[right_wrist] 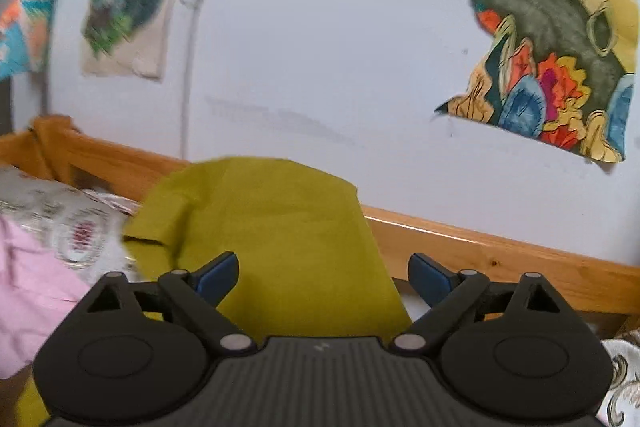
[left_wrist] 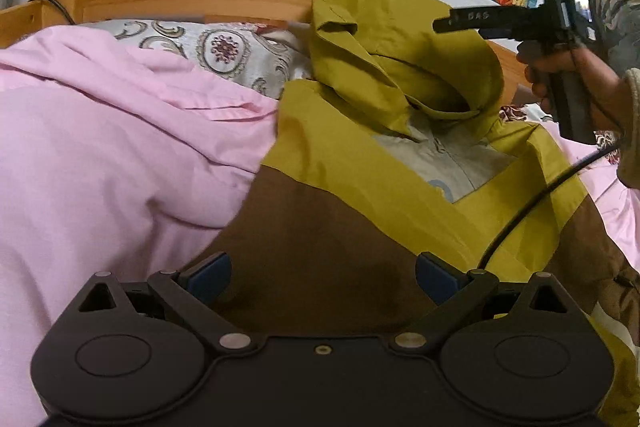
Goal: Fold large clothes
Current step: 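Grasp the hood with the right tool and fold it down onto the sleeves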
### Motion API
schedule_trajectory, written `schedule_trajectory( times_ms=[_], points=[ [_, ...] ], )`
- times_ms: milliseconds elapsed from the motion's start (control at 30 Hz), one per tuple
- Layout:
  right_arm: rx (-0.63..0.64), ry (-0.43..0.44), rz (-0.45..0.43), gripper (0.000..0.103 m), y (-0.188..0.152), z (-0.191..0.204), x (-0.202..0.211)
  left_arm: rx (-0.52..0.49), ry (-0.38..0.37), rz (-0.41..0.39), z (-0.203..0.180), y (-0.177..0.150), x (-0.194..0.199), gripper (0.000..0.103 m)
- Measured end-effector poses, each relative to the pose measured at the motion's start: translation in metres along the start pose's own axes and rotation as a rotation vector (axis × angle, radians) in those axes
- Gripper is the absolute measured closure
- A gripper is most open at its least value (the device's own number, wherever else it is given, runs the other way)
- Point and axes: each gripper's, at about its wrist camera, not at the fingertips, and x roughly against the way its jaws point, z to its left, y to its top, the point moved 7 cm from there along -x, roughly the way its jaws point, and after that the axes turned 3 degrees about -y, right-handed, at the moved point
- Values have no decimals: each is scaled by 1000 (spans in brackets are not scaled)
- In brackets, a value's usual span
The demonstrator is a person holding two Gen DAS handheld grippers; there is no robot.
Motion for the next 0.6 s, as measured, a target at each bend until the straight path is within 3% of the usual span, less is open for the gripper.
schedule_trajectory(
  times_ms=[33,100,133,167,233,400,600],
  points=[
    [3,-7,6,18,-1,0,-4,5,5,-2,3,1,1,4],
    [-3,-21,19,51,-2,-1,-9,23,17,-7,7,2,3,4],
    [-9,-30,29,88,-3,-3,-8,34,21,-9,10,3,4,4],
    [-24,-15,29,94,-7,-5,-4,47,26,-14,12,4,6,4],
    [-23,6,-1,100,-16,-6,15,61,35,-30,14,7,12,4],
    [65,96,-117,101,-45,3,104,58,59,-105,15,15,40,4],
    [260,120,-183,101,-116,16,204,81,96,-184,15,18,73,4]
  ],
)
